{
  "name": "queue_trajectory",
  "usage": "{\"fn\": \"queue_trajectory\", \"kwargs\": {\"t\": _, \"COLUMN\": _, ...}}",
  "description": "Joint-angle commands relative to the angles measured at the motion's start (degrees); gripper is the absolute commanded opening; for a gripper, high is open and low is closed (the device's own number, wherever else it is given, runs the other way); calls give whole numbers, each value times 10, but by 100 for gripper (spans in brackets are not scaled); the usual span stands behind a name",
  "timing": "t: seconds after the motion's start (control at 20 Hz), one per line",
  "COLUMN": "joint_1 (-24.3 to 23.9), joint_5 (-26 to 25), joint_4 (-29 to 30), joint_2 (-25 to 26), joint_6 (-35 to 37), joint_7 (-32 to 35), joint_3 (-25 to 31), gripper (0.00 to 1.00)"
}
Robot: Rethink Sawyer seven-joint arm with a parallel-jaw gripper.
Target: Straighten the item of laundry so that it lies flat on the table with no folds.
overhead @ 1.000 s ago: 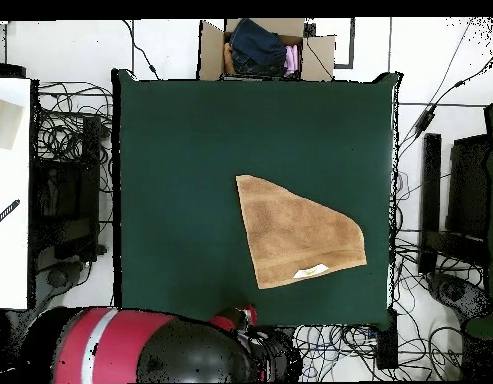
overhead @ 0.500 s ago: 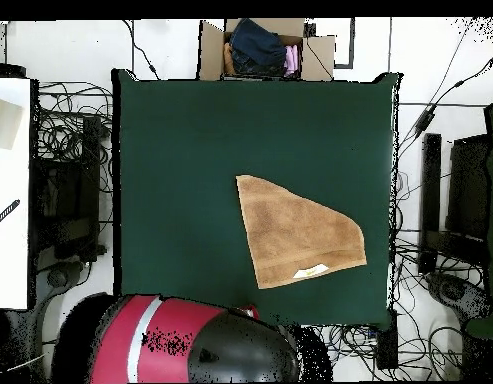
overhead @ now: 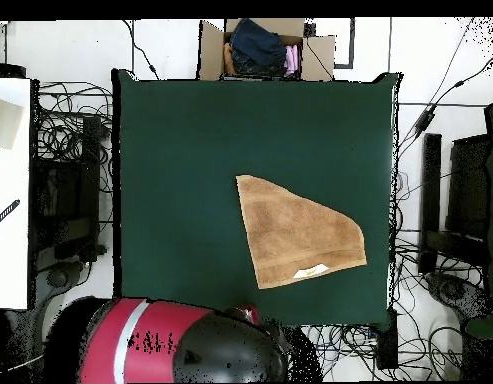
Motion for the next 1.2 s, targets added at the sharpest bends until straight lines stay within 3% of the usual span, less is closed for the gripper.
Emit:
{"fn": "queue_trajectory", "kwargs": {"t": 0.05, "joint_1": 33, "joint_5": 74, "joint_4": -83, "joint_2": 82, "joint_6": 63, "joint_7": 160, "joint_3": 113, "gripper": 0}}
{"fn": "queue_trajectory", "kwargs": {"t": 0.3, "joint_1": 41, "joint_5": 99, "joint_4": -98, "joint_2": 69, "joint_6": 104, "joint_7": 143, "joint_3": 116, "gripper": 0}}
{"fn": "queue_trajectory", "kwargs": {"t": 0.85, "joint_1": 110, "joint_5": 167, "joint_4": -96, "joint_2": 23, "joint_6": 150, "joint_7": 115, "joint_3": 75, "gripper": 0}}
{"fn": "queue_trajectory", "kwargs": {"t": 1.2, "joint_1": 103, "joint_5": 158, "joint_4": -60, "joint_2": -61, "joint_6": 279, "joint_7": 98, "joint_3": 67, "gripper": 0}}
